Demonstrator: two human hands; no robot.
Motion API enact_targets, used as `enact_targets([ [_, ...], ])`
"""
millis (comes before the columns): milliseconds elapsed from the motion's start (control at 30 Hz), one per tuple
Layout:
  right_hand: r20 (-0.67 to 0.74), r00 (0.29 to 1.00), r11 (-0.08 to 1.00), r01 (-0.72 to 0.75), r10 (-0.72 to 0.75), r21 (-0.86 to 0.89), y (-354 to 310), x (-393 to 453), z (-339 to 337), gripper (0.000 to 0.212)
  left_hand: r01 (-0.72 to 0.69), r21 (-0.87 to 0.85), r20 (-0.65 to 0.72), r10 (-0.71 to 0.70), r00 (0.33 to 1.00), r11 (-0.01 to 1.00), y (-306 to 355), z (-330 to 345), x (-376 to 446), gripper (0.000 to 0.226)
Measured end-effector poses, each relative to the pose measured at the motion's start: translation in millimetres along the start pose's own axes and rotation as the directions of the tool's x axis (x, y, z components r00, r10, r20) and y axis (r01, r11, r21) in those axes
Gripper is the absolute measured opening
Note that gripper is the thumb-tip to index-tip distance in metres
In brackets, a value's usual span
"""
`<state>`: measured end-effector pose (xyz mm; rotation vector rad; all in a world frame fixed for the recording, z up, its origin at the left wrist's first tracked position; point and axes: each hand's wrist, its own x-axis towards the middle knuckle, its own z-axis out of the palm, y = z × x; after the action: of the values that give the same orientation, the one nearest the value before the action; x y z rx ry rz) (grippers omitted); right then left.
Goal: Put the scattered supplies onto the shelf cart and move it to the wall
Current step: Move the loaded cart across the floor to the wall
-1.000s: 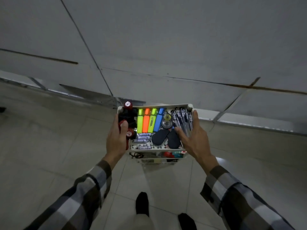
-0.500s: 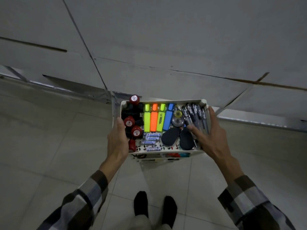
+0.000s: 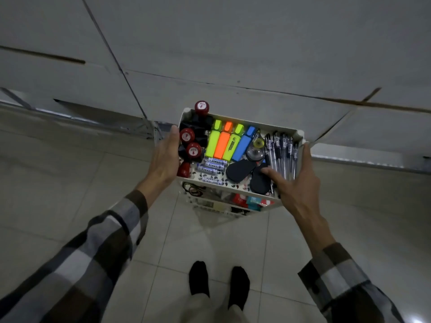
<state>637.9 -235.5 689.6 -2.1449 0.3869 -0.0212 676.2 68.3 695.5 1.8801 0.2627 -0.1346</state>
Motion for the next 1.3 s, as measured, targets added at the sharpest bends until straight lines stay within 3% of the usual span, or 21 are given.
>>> enact_targets([
  [200, -0.096, 0.994, 0.998, -0.055, 0.058, 0.034, -2.3, 1.8, 10.5, 0.119, -0.025, 0.073, 0.103, 0.017, 0.995, 0.997, 21.9, 1.2, 45.1, 0.069],
  [367, -0.092, 0.995, 0.998, -0.041, 0.045, 0.049, -8.3, 17.3, 16.1, 0.111, -0.025, 0.011, 0.116, 0.023, 0.993, 1.0, 24.9, 0.0, 60.7, 0.061],
  [633, -0.006, 1.0, 0.999, 0.016, -0.016, -0.029, -10.4, 59.2, -5.0, 0.11, -0.012, -0.09, 0.018, 0.014, 1.0, 0.996, 18.0, 21.1, 64.4, 0.076],
  [833, 0.07, 0.993, 0.991, 0.101, -0.095, -0.088, -12.0, 95.4, -24.0, 0.103, -0.003, -0.114, -0.108, -0.009, 0.994, 0.993, 21.6, 46.4, 67.6, 0.07],
  [967, 0.075, 0.991, 0.989, 0.116, -0.11, -0.089, -8.9, 113.3, -26.8, 0.1, -0.007, -0.097, -0.129, -0.006, 0.992, 0.995, 29.0, 56.4, 82.5, 0.058],
  [1300, 0.078, 0.989, 0.989, 0.13, -0.124, -0.069, -4.0, 152.5, -35.3, 0.09, -0.027, -0.074, -0.137, 0.017, 0.99, 0.997, 39.9, 77.2, 109.7, 0.062],
])
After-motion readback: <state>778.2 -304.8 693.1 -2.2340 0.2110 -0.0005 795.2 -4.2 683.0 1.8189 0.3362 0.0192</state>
